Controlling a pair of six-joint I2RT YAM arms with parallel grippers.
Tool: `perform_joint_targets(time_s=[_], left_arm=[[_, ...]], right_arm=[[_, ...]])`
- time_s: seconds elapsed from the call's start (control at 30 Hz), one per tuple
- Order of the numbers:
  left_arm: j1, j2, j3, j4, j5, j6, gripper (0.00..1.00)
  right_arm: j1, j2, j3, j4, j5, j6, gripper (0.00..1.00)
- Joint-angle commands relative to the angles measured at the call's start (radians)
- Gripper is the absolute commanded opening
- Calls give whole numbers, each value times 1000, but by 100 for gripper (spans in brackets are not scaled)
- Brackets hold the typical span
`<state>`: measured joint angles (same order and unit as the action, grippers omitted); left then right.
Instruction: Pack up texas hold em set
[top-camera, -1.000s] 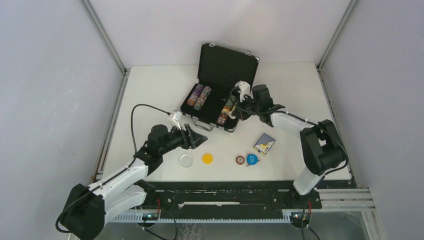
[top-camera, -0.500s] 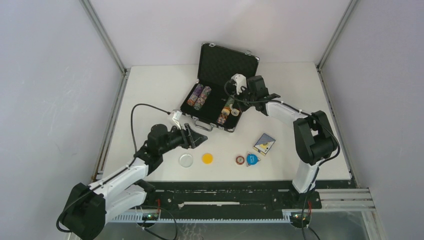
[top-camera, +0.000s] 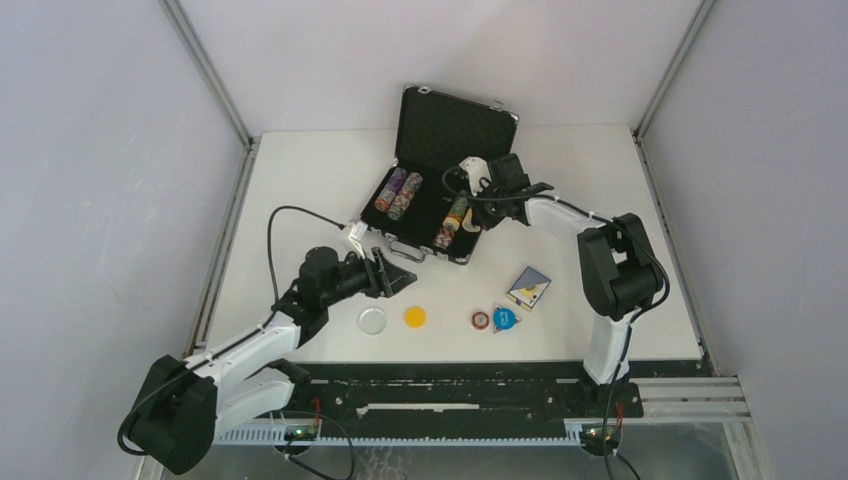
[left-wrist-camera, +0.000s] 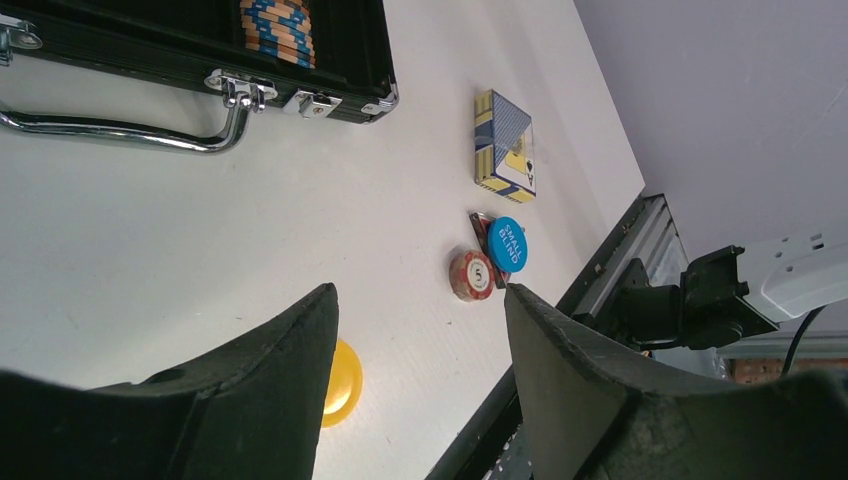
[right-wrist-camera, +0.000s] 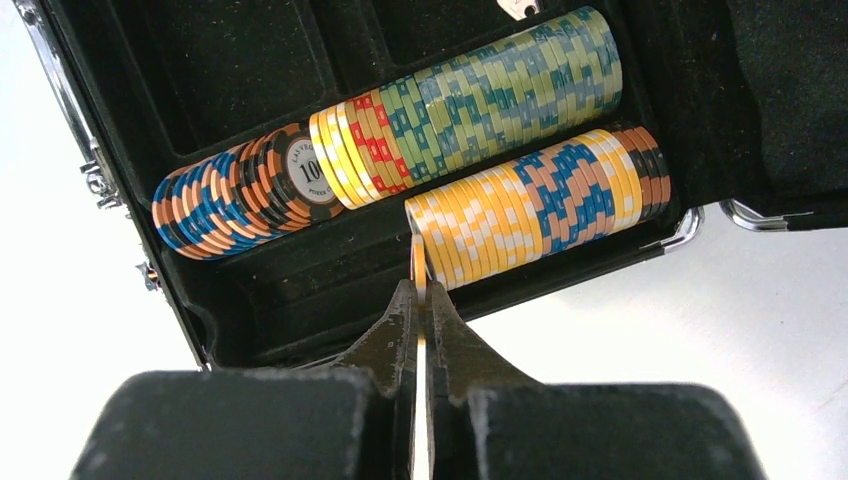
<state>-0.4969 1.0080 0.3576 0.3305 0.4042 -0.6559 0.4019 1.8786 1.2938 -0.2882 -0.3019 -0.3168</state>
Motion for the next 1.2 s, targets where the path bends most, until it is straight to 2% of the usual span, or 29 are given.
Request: perform_joint_targets(time_s=[0.0, 0.4, 0.6, 0.67, 0.7, 1.17], left_arm=[[6, -3, 17, 58, 22, -5, 66], [6, 10, 15, 68, 31, -3, 66], [6, 16, 15, 72, 35, -3, 66], [6, 18, 15, 76, 40, -6, 66], [6, 20, 14, 78, 43, -7, 66], [6, 20, 17, 90, 58, -12, 66]], right_arm=[[10, 15, 61, -26, 33, -41, 2], [42, 113, 175, -110, 84, -78, 4], [44, 102, 164, -89, 108, -69, 23], [43, 87, 152, -76, 109, -67, 42], [43, 78, 146, -72, 109, -66, 44], [40, -76, 59, 4, 156, -50, 43]])
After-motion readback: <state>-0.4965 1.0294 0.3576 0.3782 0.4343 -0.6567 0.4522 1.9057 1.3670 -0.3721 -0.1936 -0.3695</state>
